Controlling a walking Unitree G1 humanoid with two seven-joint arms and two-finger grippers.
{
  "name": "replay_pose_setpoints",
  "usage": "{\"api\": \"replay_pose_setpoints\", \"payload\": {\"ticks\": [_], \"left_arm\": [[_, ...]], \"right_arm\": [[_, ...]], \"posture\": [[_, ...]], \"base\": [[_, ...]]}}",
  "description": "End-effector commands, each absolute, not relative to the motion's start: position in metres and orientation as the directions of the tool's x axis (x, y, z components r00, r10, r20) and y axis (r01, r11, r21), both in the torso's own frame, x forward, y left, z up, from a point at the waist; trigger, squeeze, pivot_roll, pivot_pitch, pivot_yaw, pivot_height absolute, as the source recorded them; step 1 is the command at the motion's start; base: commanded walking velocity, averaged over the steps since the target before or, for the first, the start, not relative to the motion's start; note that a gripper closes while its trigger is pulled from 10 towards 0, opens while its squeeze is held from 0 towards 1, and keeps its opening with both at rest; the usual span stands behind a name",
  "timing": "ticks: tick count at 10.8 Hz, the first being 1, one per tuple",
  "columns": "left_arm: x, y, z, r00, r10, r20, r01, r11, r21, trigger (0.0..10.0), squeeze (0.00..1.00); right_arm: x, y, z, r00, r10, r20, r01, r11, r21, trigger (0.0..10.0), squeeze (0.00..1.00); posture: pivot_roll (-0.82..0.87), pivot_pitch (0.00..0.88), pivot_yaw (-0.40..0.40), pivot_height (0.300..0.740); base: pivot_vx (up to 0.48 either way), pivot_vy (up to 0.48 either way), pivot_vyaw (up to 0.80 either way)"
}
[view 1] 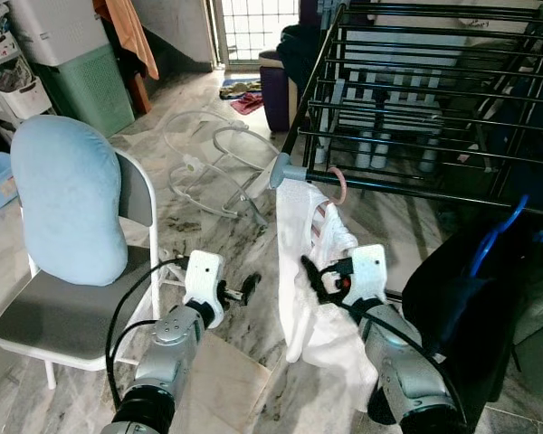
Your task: Hang hanger
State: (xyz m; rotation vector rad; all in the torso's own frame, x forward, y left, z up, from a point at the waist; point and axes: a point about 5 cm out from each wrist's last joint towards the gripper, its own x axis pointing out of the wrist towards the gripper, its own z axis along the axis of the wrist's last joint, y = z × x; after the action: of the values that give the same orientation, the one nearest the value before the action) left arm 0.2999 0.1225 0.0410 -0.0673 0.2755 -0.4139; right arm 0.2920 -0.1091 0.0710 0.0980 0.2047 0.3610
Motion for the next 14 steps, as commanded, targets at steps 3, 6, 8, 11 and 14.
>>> {"api": "replay_pose_setpoints", "payload": {"ticks": [3,6,8,11,14], "left_arm": [[0.301,0.127,0.04,0.886,-0.384,-0.259,0.371,0.923,-0.099,10.0,0.0],[0.306,0.132,0.054,0.926,-0.333,-0.178,0.318,0.942,-0.107,10.0,0.0],[0.305,0.136,0.054,0.931,-0.312,-0.188,0.294,0.949,-0.117,10.0,0.0],[0.303,0.132,0.051,0.926,-0.319,-0.204,0.299,0.946,-0.122,10.0,0.0],[0.305,0.13,0.05,0.921,-0.324,-0.218,0.303,0.945,-0.123,10.0,0.0]], "right_arm": [[0.292,-0.107,0.079,0.913,0.374,-0.161,-0.36,0.926,0.111,10.0,1.0],[0.292,-0.122,0.103,0.964,0.266,-0.022,-0.266,0.963,-0.027,10.0,1.0],[0.283,-0.129,0.108,0.976,0.215,0.009,-0.214,0.974,-0.07,10.0,0.0],[0.276,-0.136,0.102,0.983,0.184,-0.019,-0.185,0.981,-0.062,10.0,0.0],[0.278,-0.138,0.102,0.986,0.166,-0.023,-0.168,0.984,-0.058,10.0,0.0]], "posture": [[-0.15,0.0,0.046,0.74],[-0.15,0.0,0.039,0.74],[-0.15,0.0,0.037,0.74],[-0.16,0.0,0.037,0.74],[-0.17,0.0,0.039,0.74]], "base": [[0.0,0.0,0.0],[0.0,0.0,0.0],[0.0,0.0,0.0],[-0.18,0.0,0.0],[-0.209,0.0,0.0]]}}
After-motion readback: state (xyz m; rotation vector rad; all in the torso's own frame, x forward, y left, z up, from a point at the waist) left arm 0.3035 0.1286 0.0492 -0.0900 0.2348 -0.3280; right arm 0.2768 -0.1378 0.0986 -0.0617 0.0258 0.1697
